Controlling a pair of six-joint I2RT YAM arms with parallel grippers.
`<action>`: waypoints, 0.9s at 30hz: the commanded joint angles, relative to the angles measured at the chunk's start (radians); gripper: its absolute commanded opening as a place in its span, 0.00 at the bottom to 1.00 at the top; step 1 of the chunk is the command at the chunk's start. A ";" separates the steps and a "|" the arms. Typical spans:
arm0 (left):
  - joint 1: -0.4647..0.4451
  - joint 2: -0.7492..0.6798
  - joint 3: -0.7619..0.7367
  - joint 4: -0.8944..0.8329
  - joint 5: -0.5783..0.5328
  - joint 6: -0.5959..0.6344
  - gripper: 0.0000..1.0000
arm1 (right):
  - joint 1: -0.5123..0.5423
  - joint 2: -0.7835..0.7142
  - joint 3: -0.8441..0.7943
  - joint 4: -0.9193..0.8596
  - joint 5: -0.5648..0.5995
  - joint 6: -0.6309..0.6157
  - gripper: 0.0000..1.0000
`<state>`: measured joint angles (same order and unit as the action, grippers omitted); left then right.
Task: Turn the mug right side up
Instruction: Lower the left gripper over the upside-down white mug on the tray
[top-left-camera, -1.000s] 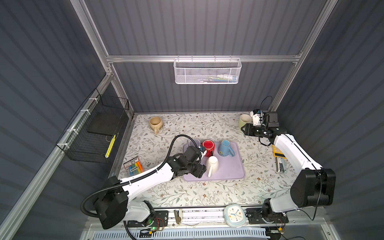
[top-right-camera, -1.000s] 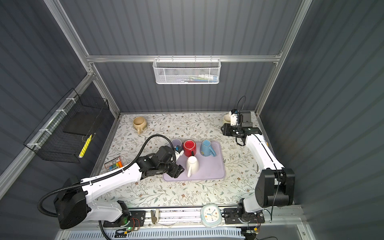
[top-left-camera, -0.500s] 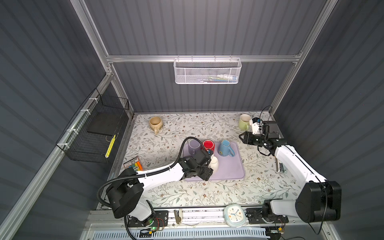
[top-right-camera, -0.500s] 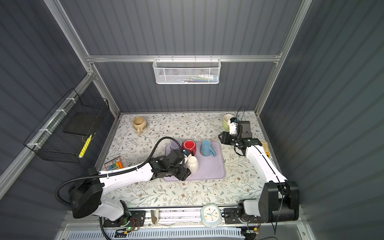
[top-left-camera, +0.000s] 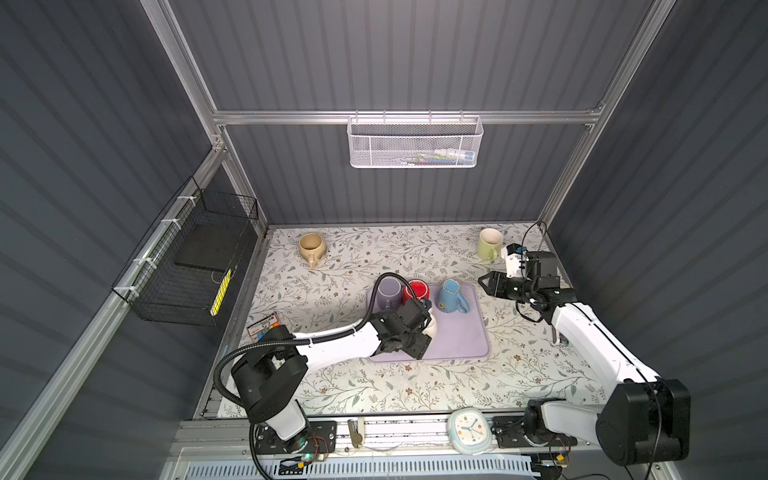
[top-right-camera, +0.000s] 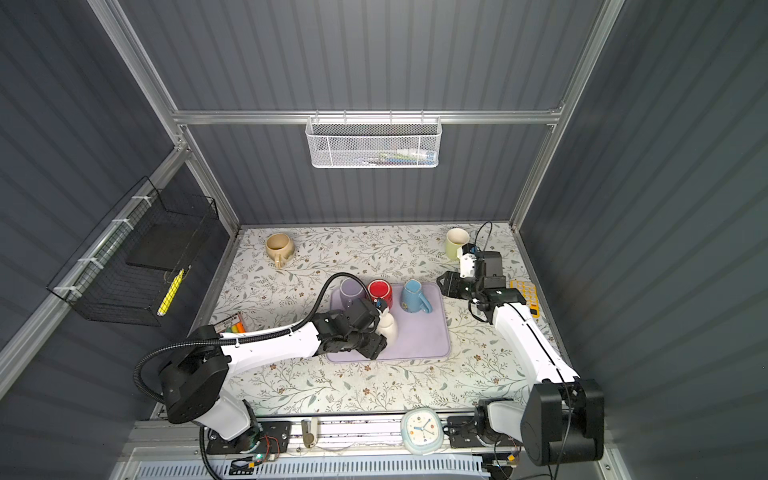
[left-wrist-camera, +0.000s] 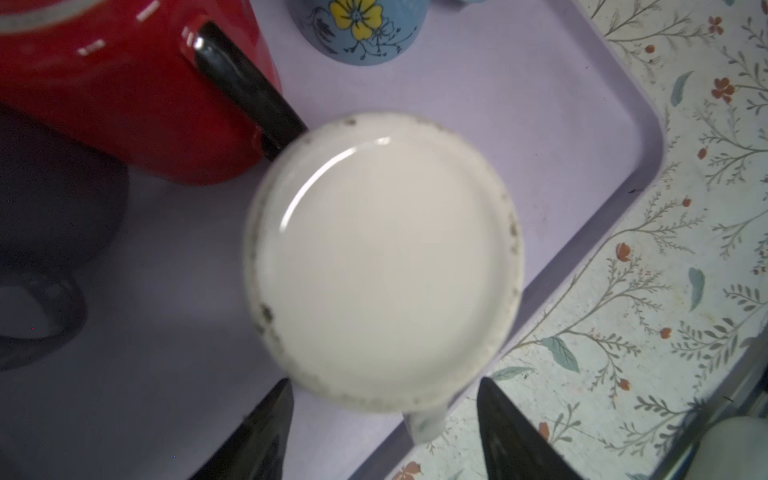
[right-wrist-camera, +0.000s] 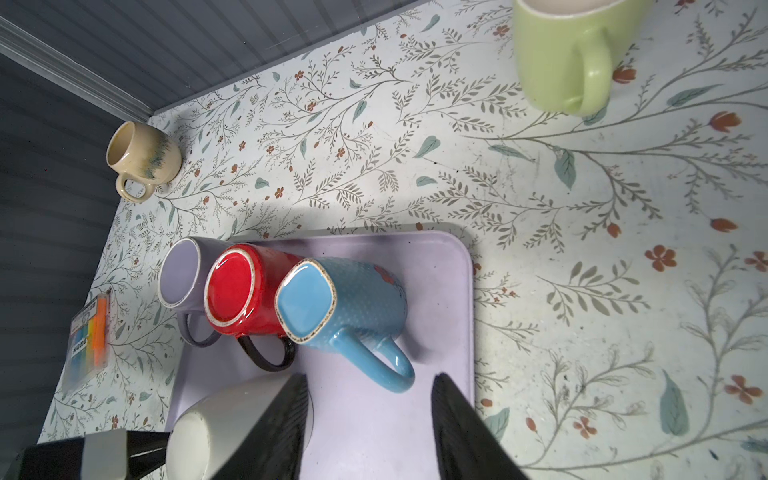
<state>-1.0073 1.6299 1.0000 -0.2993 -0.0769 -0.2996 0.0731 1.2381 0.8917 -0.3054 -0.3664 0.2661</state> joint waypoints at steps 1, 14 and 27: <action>-0.005 0.022 0.031 -0.017 -0.031 -0.030 0.70 | 0.005 -0.014 -0.017 0.006 0.011 0.012 0.51; -0.011 0.075 0.010 0.022 -0.025 -0.050 0.65 | 0.005 0.021 -0.020 0.031 0.017 0.012 0.51; -0.025 0.108 0.008 0.029 -0.052 -0.041 0.60 | 0.005 0.053 -0.017 0.040 0.021 0.007 0.51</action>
<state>-1.0252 1.7271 1.0016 -0.2726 -0.1127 -0.3347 0.0731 1.2850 0.8787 -0.2779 -0.3542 0.2733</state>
